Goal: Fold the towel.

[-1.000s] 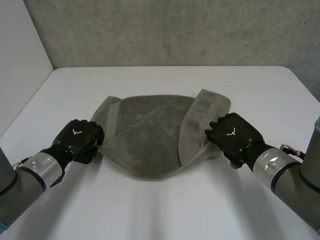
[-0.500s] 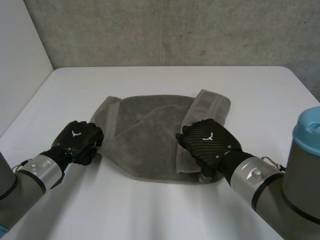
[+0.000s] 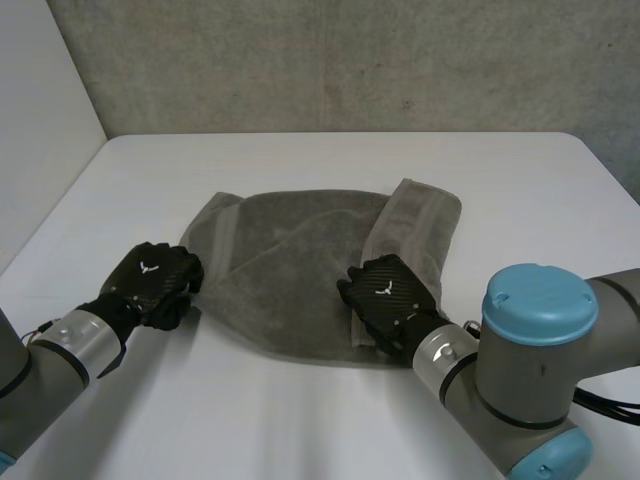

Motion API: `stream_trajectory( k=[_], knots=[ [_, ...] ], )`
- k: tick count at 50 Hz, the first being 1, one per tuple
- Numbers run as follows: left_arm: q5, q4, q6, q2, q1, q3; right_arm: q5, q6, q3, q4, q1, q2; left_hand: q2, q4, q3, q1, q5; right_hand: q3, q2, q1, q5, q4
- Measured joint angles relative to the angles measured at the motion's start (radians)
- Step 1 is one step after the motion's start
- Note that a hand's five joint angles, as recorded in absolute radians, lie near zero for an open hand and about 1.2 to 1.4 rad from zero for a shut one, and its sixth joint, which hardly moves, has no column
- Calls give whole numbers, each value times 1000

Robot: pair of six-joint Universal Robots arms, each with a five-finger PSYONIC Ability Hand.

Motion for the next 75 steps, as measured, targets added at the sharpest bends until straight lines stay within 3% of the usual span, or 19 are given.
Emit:
stream_trajectory(
  k=[7,13,22,36,43,56,63,75],
  knots=[
    [0,0,0,1,0,0,15,-37,-17,-27,-2,44,0,3,0,0,0,283,286,280,273,281],
    [0,0,0,2,-1,-4,27,-49,-29,-34,-5,59,0,3,0,0,0,318,320,317,306,316],
    [1,0,0,3,-1,-9,35,-54,-44,-25,-11,85,0,3,0,0,0,-45,-47,-51,-85,-47],
    [0,0,0,4,-1,-9,38,-68,-36,-13,-15,69,0,3,0,0,0,-127,-134,-124,-176,-138],
    [1,0,0,4,-1,-9,36,-70,-39,-16,-15,86,0,3,0,0,0,-6,-7,-13,-6,-9],
    [1,0,0,7,-1,-9,36,-66,-56,-18,-21,104,0,3,0,0,0,733,741,753,753,757],
    [1,0,0,9,-1,-10,51,-61,-63,-19,-72,95,0,3,0,0,0,747,746,762,768,789],
    [0,0,1,9,-1,-12,239,11,-44,-17,-372,-60,0,3,0,0,0,758,746,763,771,789]
  ],
)
